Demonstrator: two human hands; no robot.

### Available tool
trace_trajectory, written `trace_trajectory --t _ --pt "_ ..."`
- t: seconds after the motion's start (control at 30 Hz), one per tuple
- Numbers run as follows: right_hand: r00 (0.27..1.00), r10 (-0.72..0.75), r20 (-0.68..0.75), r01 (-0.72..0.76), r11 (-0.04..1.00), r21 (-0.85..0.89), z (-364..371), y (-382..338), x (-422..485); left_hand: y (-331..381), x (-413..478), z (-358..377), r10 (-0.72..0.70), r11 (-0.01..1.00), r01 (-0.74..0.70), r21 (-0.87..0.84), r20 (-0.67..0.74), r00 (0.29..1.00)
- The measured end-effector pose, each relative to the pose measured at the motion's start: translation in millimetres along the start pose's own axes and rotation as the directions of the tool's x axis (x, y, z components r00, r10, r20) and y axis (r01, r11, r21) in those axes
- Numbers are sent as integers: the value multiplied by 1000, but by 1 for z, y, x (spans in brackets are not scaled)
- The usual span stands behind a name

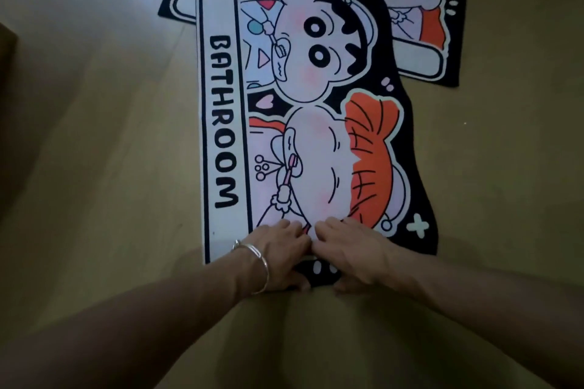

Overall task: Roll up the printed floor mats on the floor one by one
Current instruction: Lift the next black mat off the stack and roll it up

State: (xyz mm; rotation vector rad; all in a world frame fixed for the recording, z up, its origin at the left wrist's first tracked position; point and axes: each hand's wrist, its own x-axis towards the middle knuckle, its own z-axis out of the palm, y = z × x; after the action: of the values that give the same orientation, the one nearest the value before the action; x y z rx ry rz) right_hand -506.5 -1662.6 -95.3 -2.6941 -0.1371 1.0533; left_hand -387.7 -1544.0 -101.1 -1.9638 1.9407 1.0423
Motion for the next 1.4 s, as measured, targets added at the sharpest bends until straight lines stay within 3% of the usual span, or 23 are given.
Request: trace_trajectory --t 0.2,0.3,0.4,0.5,0.8,1.0,1.17,1.4 --pt "974 62 218 -138 927 350 -35 25 10 -2 15 -19 -24 992 38 -118 123 992" --pt "981 116 153 -169 899 404 -44 35 7 -6 22 -24 -109 973 120 -195 66 992" --pt "975 202 -96 -170 948 269 -42 34 1 -12 28 -36 -208 939 198 -282 -3 978" --pt "957 112 -266 -93 992 82 -38 35 -4 -18 28 -46 -234 937 212 -278 -46 971" --pt "945 24 -327 -38 999 -37 -31 37 -10 -5 14 -40 -32 985 72 159 -245 969" --pt "950 190 -248 -173 981 88 -37 18 -18 10 3 -39 -52 985 81 151 -188 981" --pt "929 303 -211 -284 952 116 -39 2 -22 21 -1 -46 -104 970 160 186 -279 955" --pt "904 334 -266 -349 937 -12 -40 -8 -18 29 -3 -40 -221 914 294 278 -265 939"
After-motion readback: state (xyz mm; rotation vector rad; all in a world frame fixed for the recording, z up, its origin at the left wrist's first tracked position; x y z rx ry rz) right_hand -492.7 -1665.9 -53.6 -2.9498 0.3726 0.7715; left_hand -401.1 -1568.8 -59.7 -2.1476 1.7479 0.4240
